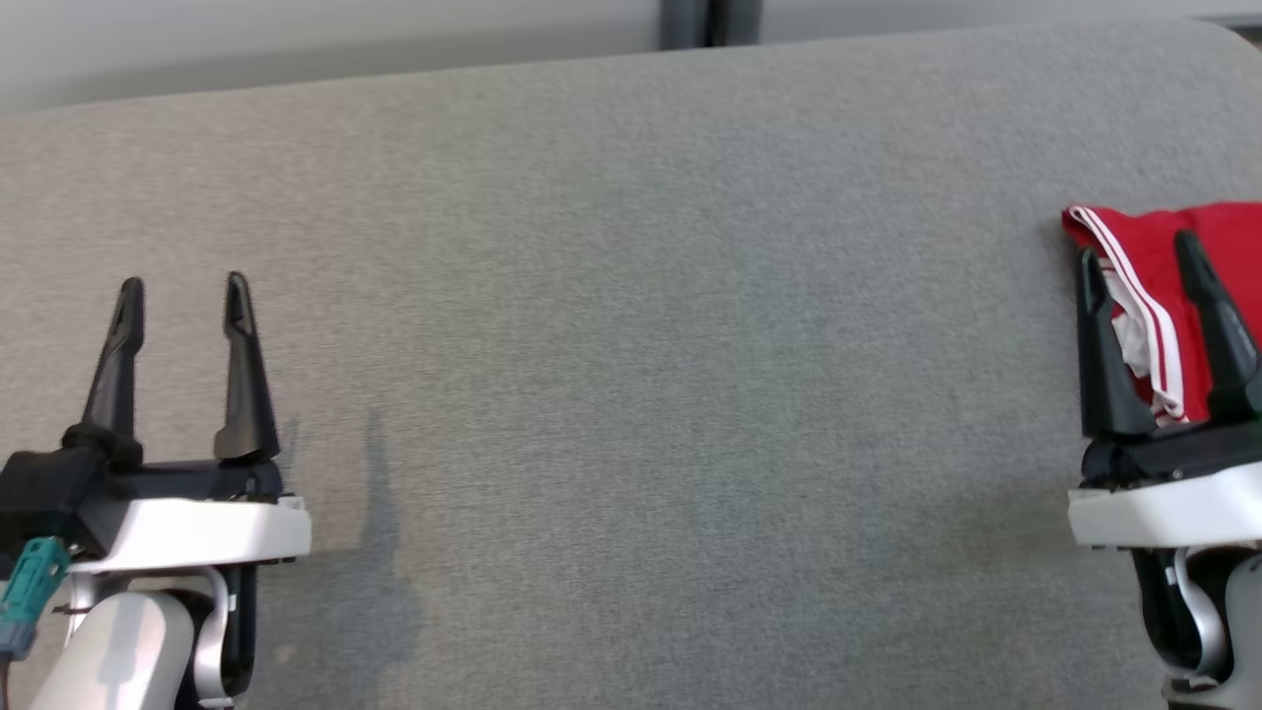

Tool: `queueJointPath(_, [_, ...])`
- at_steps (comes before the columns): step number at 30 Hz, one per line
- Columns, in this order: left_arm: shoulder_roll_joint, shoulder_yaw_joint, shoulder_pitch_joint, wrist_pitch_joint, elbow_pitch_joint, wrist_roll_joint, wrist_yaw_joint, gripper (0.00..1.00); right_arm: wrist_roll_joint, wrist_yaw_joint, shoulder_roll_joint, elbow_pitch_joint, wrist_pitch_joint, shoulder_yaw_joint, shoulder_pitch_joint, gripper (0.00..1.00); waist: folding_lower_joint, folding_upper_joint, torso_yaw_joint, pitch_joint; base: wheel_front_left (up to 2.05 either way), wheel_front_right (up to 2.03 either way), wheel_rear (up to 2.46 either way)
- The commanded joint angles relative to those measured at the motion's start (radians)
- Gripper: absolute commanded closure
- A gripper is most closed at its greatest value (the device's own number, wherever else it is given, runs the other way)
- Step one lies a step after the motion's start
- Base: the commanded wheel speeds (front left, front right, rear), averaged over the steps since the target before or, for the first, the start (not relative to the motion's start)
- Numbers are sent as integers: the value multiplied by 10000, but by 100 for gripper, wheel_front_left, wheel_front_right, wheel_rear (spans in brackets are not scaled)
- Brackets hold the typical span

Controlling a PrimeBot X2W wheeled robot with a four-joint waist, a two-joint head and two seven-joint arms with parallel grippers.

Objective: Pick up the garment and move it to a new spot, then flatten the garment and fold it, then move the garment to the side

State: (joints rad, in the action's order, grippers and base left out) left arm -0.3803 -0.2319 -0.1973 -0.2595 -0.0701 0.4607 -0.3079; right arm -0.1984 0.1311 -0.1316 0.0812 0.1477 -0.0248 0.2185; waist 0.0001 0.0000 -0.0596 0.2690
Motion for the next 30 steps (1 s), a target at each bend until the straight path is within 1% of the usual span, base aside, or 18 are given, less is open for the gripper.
queueJointPath(1, [-39, 94, 89, -39, -12, -49, 57, 0, 60, -7, -27, 51, -56, -25, -147, 0, -1, 0, 300, -286, 0, 0, 0])
queueJointPath(5, [83, 377, 544, -41, 35, -287, 179, 0, 217, -6, 23, 120, -228, 32, -596, 0, -1, 0, 562, -616, 0, 0, 0])
queueJointPath(10, [230, 437, 1117, -43, 174, -435, 369, 0, 321, -7, 126, 13, -327, 97, -1143, 0, -1, 0, 679, -1100, 0, 0, 0])
queueJointPath(15, [174, 320, 1549, -45, 358, -479, 618, 0, 393, -6, 214, -105, -417, 94, -1646, 0, -1, 0, 713, -1576, 0, 0, 0])
queueJointPath(20, [48, 91, 1936, 93, 484, -478, 773, 0, 457, -6, 303, -183, -543, -83, -2108, 0, -1, 0, 691, -2065, 0, 0, 0])
queueJointPath(30, [-4, -205, 2387, 406, 354, -482, 691, 0, 380, -6, 554, -9, -714, -427, -2773, 0, -1, 0, 686, -2538, 0, 0, 0])
